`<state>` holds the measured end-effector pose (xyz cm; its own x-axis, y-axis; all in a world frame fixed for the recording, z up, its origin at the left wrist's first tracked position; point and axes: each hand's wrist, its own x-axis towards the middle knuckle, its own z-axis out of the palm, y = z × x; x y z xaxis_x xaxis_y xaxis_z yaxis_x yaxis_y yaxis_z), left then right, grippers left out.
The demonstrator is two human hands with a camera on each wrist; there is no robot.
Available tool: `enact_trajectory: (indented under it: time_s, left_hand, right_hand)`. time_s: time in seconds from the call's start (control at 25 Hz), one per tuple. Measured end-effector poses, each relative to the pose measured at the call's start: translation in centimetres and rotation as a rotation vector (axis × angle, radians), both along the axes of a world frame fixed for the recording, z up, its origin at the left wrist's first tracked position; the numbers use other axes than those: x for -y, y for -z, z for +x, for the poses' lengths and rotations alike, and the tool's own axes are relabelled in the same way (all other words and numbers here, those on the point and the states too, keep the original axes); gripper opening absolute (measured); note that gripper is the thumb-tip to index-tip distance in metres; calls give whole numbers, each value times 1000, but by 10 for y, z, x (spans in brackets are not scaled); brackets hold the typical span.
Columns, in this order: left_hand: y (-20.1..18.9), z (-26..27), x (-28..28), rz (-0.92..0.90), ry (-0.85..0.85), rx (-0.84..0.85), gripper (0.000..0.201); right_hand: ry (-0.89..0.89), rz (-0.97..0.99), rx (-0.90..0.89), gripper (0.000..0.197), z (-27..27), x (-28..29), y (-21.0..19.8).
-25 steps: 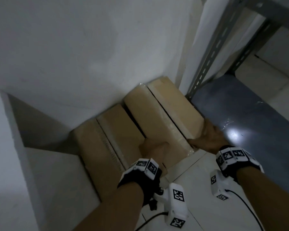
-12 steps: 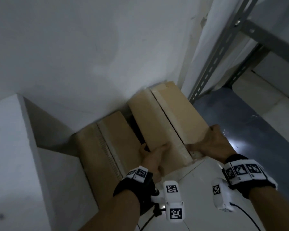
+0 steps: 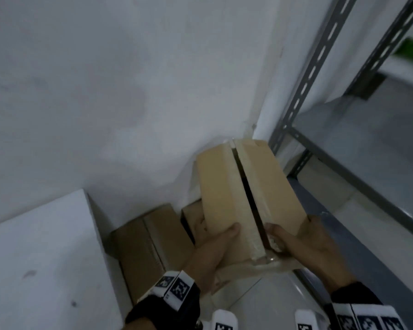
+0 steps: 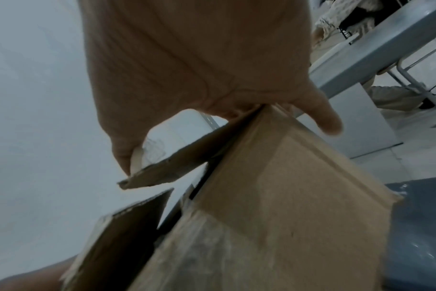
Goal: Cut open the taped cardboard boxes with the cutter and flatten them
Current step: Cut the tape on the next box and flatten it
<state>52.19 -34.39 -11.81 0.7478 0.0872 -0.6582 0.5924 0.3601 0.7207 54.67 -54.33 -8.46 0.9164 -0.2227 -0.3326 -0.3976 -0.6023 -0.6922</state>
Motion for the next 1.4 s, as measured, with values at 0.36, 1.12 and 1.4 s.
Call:
enact_trajectory:
  time_s: [0.36,1.12,1.4]
  left_hand:
    - [-155,-110,-100,215,4,162,100]
    - [-167,-467,-365,476,-391,129,38]
    - [-120,-502,-360,486,-522,123,57]
  right_hand:
    - [-145,220,118,52,-97,-83,-154]
    - [-736,276,-151,66,-343,-362,-131]
    - [-791,216,-125,63,-366,-364,-106]
